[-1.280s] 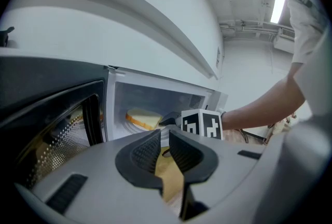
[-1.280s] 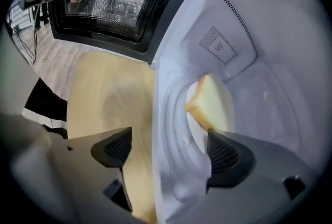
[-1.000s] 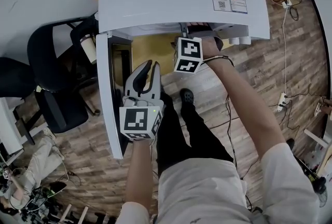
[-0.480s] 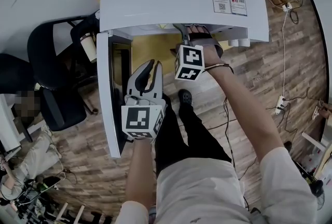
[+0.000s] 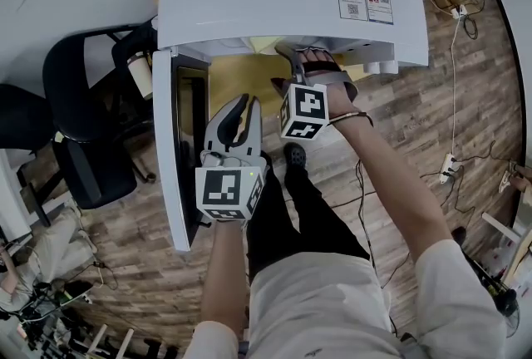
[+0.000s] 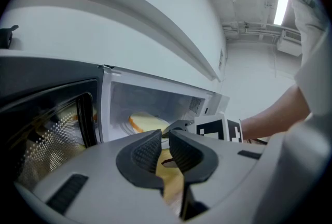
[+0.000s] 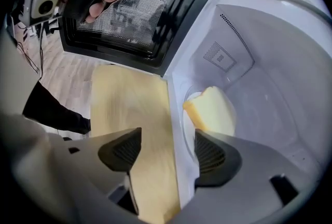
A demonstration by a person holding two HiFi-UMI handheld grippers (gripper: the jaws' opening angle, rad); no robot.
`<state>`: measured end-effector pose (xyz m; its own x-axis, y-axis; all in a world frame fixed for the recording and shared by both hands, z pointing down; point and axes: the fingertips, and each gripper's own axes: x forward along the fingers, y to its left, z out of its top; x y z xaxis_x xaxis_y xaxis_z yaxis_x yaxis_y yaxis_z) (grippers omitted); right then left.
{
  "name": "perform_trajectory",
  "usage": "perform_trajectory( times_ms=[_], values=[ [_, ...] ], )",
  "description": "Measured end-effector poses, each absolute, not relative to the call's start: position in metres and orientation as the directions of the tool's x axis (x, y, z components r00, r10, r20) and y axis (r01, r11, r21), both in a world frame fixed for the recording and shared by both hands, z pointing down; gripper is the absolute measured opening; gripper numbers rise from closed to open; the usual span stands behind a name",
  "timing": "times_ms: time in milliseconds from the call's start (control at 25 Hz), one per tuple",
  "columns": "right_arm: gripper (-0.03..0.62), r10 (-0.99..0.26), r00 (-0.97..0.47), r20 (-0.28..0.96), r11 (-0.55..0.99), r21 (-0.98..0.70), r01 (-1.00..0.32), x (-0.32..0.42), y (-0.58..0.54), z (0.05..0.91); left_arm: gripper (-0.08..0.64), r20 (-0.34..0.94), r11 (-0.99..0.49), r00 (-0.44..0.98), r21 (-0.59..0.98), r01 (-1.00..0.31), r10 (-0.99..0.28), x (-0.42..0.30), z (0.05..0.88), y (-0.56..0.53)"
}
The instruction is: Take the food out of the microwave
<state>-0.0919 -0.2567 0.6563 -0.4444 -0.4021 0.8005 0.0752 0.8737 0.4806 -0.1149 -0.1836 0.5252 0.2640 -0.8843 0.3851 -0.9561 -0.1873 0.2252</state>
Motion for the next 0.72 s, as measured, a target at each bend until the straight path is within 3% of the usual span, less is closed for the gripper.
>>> perform_trajectory(
  times_ms=[440, 720],
  values=[
    [0.129, -0.526, -0.454, 0.719, 0.806, 0.591, 0.001, -0.087, -0.27, 0.645, 0.037, 0.391, -0.189, 0.267, 0.227, -0.955, -0.881, -0.112, 0.527, -0.179],
    [0.061, -0.576, -0.449, 0.683, 0.762, 0.647, 0.007, -0.085, -0.273, 0.64, 0.037, 0.392, -0.191, 0.269, 0.227, -0.955, -0.88, -0.111, 0.526, -0.177]
  ],
)
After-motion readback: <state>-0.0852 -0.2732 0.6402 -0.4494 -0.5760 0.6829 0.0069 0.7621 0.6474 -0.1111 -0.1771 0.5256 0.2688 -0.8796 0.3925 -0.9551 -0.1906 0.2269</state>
